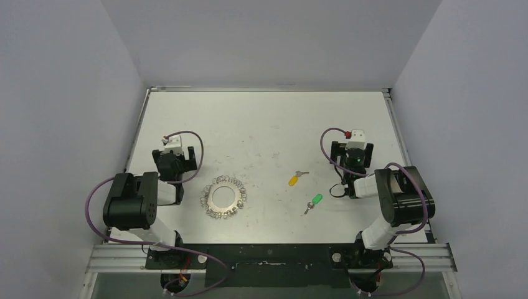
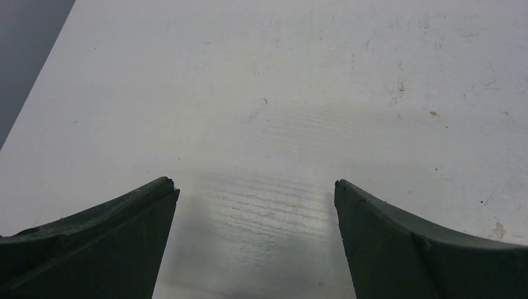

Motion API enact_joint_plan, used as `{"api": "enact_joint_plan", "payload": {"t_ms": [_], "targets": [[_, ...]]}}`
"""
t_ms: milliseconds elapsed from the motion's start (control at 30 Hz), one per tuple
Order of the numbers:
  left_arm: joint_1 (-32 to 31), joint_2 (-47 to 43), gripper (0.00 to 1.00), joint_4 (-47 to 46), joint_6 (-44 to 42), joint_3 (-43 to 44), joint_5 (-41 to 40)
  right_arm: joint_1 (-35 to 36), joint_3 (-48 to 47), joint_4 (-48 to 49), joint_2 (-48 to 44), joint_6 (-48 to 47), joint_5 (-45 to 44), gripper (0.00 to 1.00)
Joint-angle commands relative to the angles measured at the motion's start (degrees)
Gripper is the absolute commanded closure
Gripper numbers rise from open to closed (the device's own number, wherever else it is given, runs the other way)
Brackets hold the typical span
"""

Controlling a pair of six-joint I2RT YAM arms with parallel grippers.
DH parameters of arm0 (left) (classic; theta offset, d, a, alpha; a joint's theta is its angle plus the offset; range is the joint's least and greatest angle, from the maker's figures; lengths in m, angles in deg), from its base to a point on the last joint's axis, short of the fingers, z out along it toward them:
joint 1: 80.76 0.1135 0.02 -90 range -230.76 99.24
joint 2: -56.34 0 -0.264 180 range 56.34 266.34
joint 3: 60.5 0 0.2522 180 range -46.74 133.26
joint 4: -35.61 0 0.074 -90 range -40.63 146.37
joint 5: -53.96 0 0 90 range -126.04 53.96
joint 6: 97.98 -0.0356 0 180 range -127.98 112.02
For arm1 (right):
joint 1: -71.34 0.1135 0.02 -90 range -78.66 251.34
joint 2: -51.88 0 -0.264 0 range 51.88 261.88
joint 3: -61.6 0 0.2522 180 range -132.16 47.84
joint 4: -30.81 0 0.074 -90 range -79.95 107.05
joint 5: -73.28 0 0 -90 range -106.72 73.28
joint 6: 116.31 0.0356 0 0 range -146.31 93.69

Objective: Put the keys on the keyring

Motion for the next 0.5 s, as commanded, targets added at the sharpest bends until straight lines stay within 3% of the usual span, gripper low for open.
{"api": "enact_joint_plan", "payload": {"t_ms": [0,267,333,400,467], "targets": [[0.2,0.4,0.03,-1.7,0.3,1.7,0.7,-0.5,-0.6,1.6,-0.6,0.6,0.9,0.00],[0.3,0.2,0.03,-1.5,0.3,1.8,0.4,-0.1,-0.3,2.0,-1.2,0.8,-0.9,0.00],[0.0,-2.1,0.03,1.5,0.0,2.8,-0.2,1.0,-1.5,-4.2,-5.8,0.8,-4.2,0.00],[-1.1,-8.8,0.03,11.6,-0.6,5.7,0.0,2.2,-5.6,-16.9,-13.4,1.9,-4.7,0.00],[-2.6,-15.8,0.03,29.8,5.5,11.0,0.1,2.0,-10.2,-28.9,-19.6,14.1,-7.5,0.00]]}}
